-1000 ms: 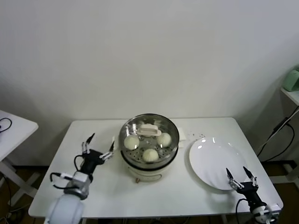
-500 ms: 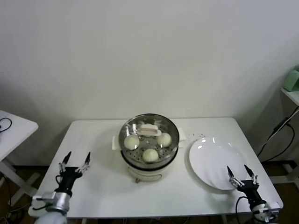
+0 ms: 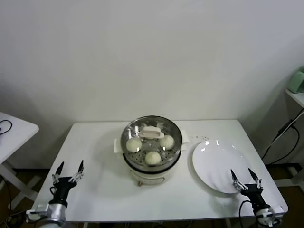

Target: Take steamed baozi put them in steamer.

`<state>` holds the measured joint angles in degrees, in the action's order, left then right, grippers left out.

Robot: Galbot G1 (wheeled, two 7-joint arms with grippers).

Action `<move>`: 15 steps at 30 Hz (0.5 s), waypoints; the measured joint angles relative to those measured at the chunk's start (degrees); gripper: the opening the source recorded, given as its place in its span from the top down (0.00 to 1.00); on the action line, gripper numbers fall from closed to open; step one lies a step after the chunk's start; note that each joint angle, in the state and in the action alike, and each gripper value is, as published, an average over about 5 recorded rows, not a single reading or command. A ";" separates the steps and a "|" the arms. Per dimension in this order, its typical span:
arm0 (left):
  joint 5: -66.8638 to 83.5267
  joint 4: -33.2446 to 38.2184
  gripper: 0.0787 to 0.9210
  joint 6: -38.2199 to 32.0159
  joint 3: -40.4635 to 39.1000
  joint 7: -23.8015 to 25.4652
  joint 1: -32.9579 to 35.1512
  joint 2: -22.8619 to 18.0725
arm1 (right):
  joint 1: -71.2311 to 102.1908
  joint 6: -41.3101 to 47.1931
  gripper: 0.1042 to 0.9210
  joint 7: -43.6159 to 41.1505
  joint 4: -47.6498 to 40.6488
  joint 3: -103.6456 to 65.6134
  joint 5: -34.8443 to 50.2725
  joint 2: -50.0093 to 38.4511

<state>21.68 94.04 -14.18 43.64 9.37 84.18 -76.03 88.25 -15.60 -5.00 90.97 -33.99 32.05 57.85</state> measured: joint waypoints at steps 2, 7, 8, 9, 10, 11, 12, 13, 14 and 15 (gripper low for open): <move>0.25 -0.19 0.12 -0.29 0.09 0.03 0.03 -0.07 | 0.01 0.00 0.12 0.00 0.00 0.00 0.00 0.00; 0.63 -0.53 0.12 -0.83 0.23 0.10 0.12 -0.24 | -0.01 -0.04 0.12 -0.03 0.00 -0.02 0.02 -0.02; 0.67 -0.61 0.12 -0.92 0.25 0.12 0.14 -0.25 | -0.01 -0.06 0.12 -0.05 0.00 -0.01 0.02 -0.02; 0.71 -0.71 0.12 -1.00 0.26 0.13 0.16 -0.25 | -0.01 -0.07 0.12 -0.07 0.00 -0.01 0.02 -0.02; 0.75 -0.80 0.12 -1.08 0.29 0.14 0.17 -0.25 | -0.02 -0.09 0.12 -0.09 0.00 -0.01 0.02 -0.02; 0.78 -0.88 0.12 -1.14 0.32 0.14 0.18 -0.25 | -0.02 -0.11 0.12 -0.11 0.00 0.00 0.03 -0.02; 0.81 -0.94 0.12 -1.21 0.35 0.15 0.18 -0.25 | -0.02 -0.14 0.12 -0.12 0.00 0.00 0.03 -0.02; 0.84 -0.99 0.12 -1.27 0.38 0.16 0.18 -0.25 | -0.02 -0.17 0.12 -0.13 0.00 0.01 0.04 -0.02; 0.85 -1.03 0.12 -1.31 0.41 0.16 0.16 -0.25 | -0.02 -0.21 0.12 -0.14 -0.01 0.01 0.04 -0.02; 0.86 -1.06 0.12 -1.34 0.45 0.17 0.14 -0.25 | -0.02 -0.25 0.12 -0.15 -0.02 0.01 0.05 -0.03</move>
<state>22.55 92.98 -15.51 44.09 9.54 84.32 -76.28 88.23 -15.86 -5.15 90.95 -33.98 32.10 57.81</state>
